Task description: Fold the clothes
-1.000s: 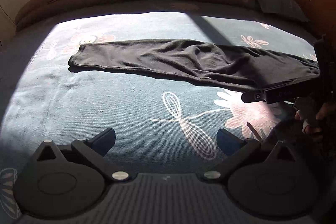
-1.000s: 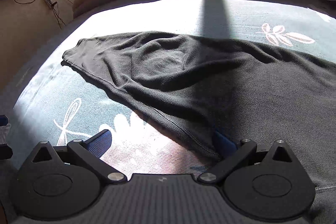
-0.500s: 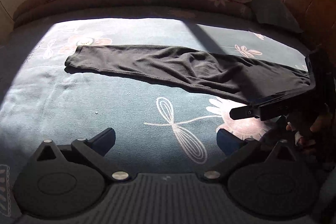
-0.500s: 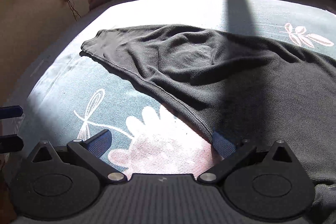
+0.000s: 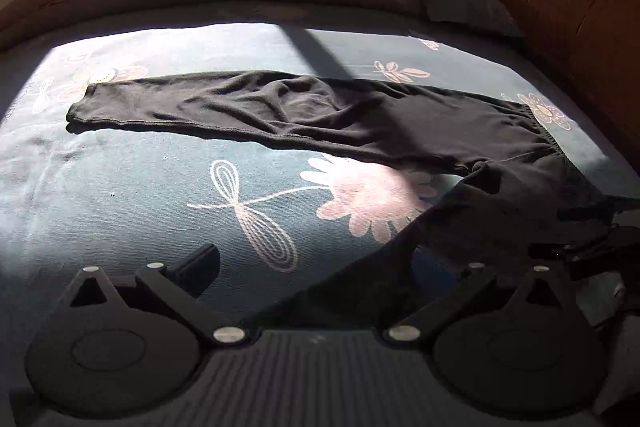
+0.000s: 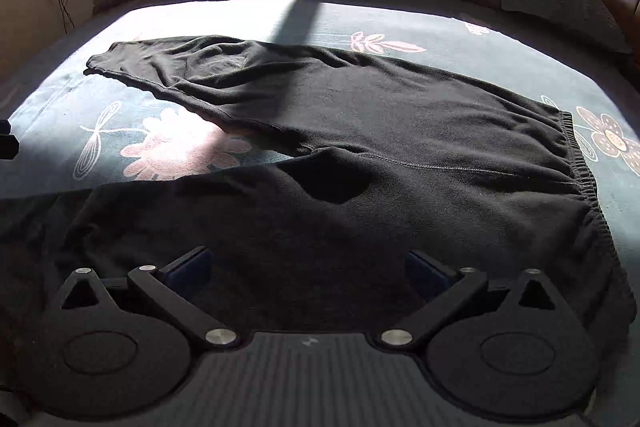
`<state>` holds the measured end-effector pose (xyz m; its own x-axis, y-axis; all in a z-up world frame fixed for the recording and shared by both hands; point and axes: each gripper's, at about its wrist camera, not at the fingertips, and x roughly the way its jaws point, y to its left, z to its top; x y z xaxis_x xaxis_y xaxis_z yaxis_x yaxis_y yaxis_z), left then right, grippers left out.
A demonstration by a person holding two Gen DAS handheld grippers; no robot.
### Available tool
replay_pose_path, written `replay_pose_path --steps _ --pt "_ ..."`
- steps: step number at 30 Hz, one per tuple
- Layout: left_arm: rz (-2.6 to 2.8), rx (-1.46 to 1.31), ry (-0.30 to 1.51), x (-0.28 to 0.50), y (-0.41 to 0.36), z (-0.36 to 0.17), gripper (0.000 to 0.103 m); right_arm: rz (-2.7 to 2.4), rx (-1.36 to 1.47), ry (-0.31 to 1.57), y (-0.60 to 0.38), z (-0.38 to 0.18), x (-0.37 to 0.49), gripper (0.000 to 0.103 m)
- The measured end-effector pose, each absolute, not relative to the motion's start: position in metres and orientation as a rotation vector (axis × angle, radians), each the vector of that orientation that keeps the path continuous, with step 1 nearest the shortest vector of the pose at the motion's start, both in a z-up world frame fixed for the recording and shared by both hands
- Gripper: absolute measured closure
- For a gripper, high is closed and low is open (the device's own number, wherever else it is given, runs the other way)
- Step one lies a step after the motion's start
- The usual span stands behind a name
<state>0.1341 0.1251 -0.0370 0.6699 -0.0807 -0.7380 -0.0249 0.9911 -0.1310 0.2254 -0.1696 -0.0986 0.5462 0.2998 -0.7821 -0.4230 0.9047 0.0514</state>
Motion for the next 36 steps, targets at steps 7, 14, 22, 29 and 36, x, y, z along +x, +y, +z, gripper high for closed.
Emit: replay_pose_path --steps 7,14,22,29,36 --pt "-0.166 -0.155 0.912 0.133 0.064 -0.073 0.001 0.381 -0.12 0.913 -0.192 -0.13 0.206 0.0" --pt "-0.125 -0.258 0.931 0.118 0.062 -0.103 0.001 0.372 -0.112 0.859 -0.194 -0.134 0.199 0.0" --pt "-0.128 -0.278 0.889 0.103 0.066 -0.104 0.001 0.376 -0.109 0.804 -0.197 -0.137 0.192 0.0" --pt "0.059 -0.329 0.896 0.088 0.102 -0.09 0.001 0.379 -0.098 0.765 -0.199 -0.14 0.188 0.0" --pt "0.203 -0.459 0.907 0.053 0.15 -0.101 0.001 0.386 -0.108 0.715 -0.201 -0.143 0.182 0.0"
